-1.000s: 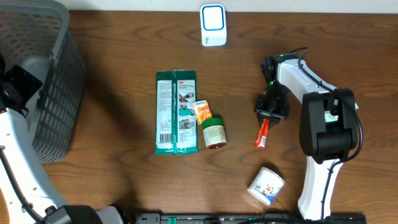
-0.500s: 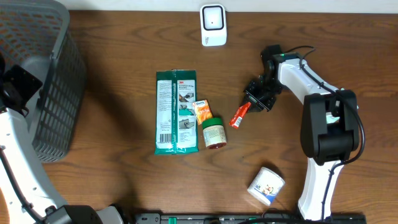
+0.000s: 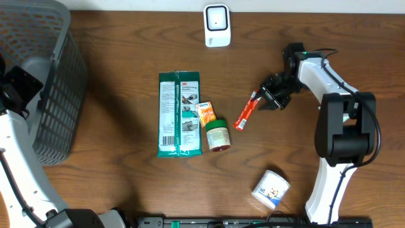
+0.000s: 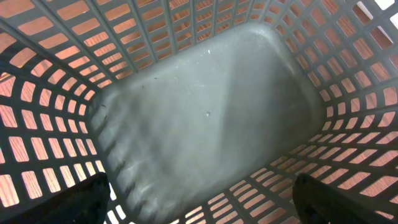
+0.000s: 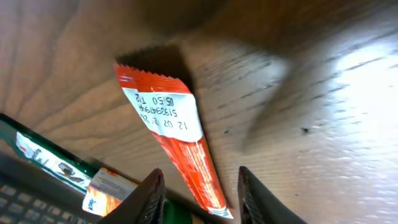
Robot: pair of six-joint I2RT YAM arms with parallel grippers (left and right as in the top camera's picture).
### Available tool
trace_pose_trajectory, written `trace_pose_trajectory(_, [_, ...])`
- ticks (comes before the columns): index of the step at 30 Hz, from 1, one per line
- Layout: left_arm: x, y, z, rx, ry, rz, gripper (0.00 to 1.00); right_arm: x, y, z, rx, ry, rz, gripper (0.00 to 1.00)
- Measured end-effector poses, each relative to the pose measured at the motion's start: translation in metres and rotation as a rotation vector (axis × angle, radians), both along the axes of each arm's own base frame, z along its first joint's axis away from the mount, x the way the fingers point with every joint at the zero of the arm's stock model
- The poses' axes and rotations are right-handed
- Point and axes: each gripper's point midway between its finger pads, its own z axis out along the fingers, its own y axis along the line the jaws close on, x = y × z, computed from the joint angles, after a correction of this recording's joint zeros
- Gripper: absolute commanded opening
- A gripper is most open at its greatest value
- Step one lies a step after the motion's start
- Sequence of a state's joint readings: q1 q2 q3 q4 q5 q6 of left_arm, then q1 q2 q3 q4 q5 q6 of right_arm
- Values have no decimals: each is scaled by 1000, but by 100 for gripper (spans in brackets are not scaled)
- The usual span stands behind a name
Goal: Scan the item barcode
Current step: 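Lower the right gripper and grasp the Nescafe stick's end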
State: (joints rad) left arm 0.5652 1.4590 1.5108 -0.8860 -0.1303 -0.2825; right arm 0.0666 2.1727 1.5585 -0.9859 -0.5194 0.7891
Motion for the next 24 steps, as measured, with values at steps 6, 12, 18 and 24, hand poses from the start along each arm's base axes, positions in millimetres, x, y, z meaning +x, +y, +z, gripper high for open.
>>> trace_pose_trajectory(6, [0, 0, 0, 0, 0, 0, 94, 6, -5, 22, -86, -83, 19, 47])
trace_pose_trajectory(12, [0, 0, 0, 0, 0, 0, 93, 2, 15, 24, -158, -106, 75, 93])
trace_pose_trajectory(18, [0, 0, 0, 0, 0, 0, 93, -3, 23, 18, -270, -127, 131, 97])
trace_pose_trajectory(24, [0, 0, 0, 0, 0, 0, 93, -1, 27, 15, -366, -168, 174, 97])
